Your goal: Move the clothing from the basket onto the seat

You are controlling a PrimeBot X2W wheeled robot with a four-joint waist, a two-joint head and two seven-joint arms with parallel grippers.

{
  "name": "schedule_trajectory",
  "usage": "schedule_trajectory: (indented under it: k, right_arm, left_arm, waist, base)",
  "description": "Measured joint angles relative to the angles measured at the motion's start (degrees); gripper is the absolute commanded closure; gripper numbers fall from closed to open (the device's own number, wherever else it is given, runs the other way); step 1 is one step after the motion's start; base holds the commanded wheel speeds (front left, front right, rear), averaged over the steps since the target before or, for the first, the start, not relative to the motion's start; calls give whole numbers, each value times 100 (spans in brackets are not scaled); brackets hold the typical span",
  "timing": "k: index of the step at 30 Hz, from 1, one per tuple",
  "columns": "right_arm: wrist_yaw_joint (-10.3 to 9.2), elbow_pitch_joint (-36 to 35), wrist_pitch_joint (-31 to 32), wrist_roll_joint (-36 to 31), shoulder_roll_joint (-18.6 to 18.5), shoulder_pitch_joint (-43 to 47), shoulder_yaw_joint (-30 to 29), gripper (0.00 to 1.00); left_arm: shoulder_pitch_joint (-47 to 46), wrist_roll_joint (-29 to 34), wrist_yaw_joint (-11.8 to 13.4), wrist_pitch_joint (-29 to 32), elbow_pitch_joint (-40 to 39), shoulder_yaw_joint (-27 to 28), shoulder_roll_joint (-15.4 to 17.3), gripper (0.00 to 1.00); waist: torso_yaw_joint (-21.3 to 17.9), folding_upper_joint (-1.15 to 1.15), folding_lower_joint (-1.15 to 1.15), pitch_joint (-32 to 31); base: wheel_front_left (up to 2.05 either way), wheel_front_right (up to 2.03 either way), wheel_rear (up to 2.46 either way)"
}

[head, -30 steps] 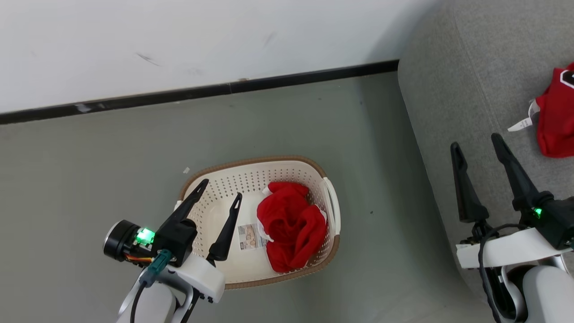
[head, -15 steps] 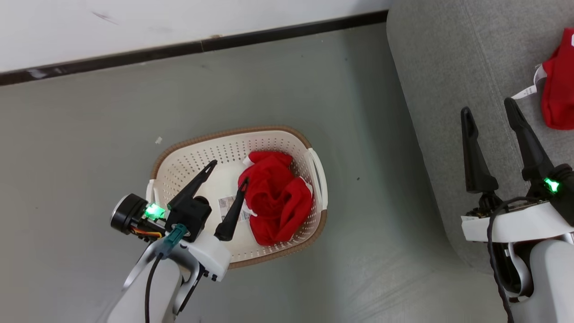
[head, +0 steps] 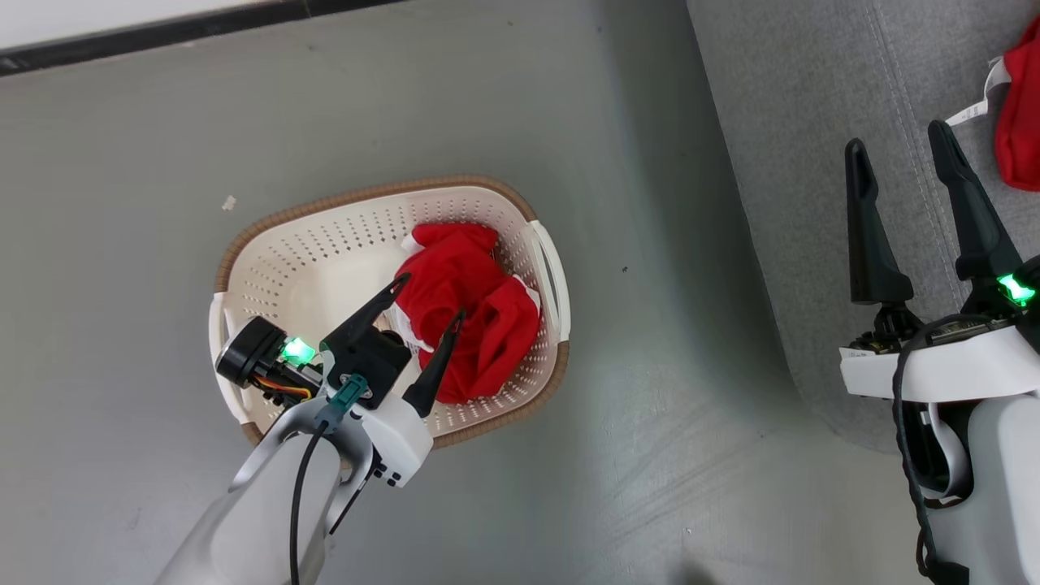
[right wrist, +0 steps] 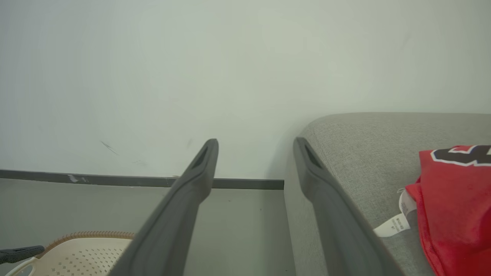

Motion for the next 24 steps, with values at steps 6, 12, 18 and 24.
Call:
schedule_trajectory:
  k: [6,12,18,24]
  right_arm:
    - [0,-18,0,22,0,-166,20,0]
    - [0,-53,0,22,1,-416,30,0]
    - [0,-162,-1,37,1,-632,42,0]
    - [0,-187,0,78,1,-733,58,0]
  left_arm:
    - [-219,158,-135,59,323,-169,42,0]
    - [-455,354,-199,142,573,-346,174,0]
    - [-684,443,-241,151,823,-387,186,0]
    - [-865,511,-242,151,1046,-449,169,0]
  waist:
    - [-120,0,0,273]
    - [-228,0,0,531]
    - [-324,0,0,773]
    - [-418,0,0,997]
  base:
    - [0,0,0]
    - [0,0,0]
    - [0,0,0]
    - [0,0,0]
